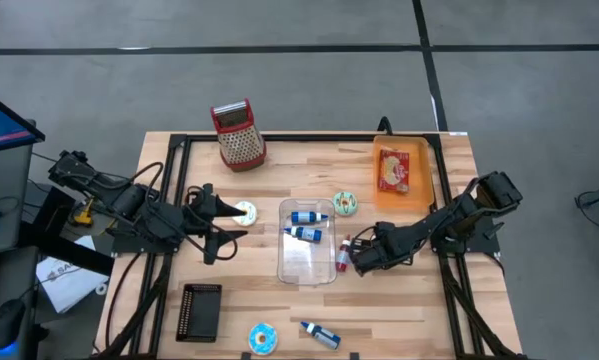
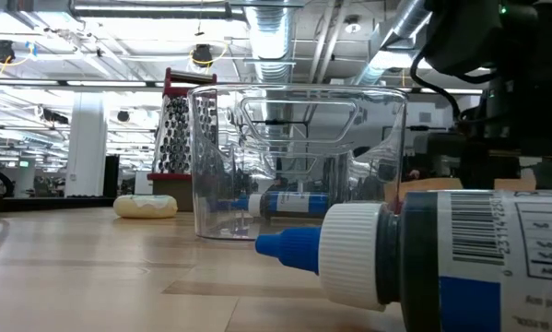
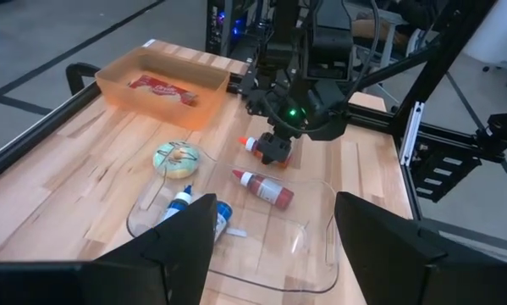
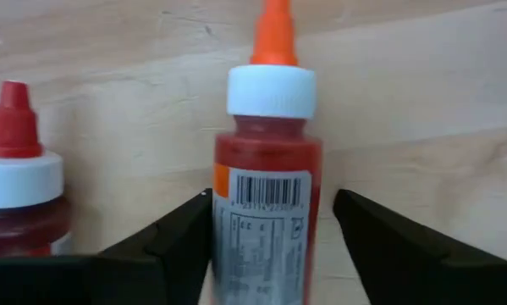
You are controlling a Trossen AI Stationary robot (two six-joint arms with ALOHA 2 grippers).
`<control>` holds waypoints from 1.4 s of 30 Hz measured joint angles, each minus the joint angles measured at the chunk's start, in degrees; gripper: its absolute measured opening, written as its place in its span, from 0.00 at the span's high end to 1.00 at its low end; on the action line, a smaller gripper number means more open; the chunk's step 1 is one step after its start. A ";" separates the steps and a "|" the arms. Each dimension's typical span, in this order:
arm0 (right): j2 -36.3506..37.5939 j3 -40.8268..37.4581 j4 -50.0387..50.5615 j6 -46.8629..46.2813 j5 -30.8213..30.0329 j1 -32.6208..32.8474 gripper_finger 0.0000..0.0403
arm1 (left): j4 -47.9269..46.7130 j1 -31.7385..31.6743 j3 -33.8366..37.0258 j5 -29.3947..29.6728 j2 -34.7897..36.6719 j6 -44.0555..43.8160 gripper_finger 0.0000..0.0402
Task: Pick & Place Food Item
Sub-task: Put the orange food coloring bottle into the transparent bin
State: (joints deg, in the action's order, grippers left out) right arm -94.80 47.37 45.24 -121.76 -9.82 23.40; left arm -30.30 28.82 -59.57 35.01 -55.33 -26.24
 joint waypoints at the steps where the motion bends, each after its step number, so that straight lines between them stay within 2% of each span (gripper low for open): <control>1: 0.00 -0.02 0.14 0.12 0.14 0.00 0.45 | 0.01 0.00 0.00 0.02 0.00 -0.13 0.41; 7: 0.77 -0.17 -0.04 2.75 -0.50 1.06 0.66 | 0.98 0.00 0.00 0.21 0.00 -0.15 0.41; 10: 2.21 1.22 -0.93 3.26 -2.00 2.67 0.72 | 1.00 -0.01 0.00 0.61 0.00 -0.37 0.41; 17: 8.69 9.50 -1.78 5.26 -15.16 6.80 0.71 | 1.06 -0.02 0.00 1.61 0.00 -1.67 0.41; 20: 10.78 15.10 -2.19 13.71 -21.49 6.83 0.69 | 1.31 -0.01 0.00 2.47 0.00 -2.48 0.41; 22: 11.40 19.34 -2.63 23.97 -21.85 5.11 0.69 | 1.29 0.00 0.00 2.97 0.00 -2.51 0.41; 26: 10.76 26.29 -5.22 48.36 -17.55 -0.76 0.69 | 1.29 0.00 0.00 3.69 0.00 -2.53 0.41; 30: 8.21 31.08 -5.03 66.67 -6.93 -8.86 0.69 | 1.35 -0.02 0.00 4.32 -0.02 -2.73 0.41; 35: 2.07 34.13 -4.40 80.63 6.31 -16.25 0.69 | 1.81 -0.01 -0.02 4.56 -0.01 -2.73 0.41; 42: -7.00 35.60 -4.52 92.73 16.85 -17.90 0.69 | 1.85 -0.02 -0.02 5.63 0.00 -2.77 0.41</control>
State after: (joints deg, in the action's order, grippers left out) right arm -101.80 82.98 40.72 -29.03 7.03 5.50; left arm -28.45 28.80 -59.59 40.64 -55.33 -29.01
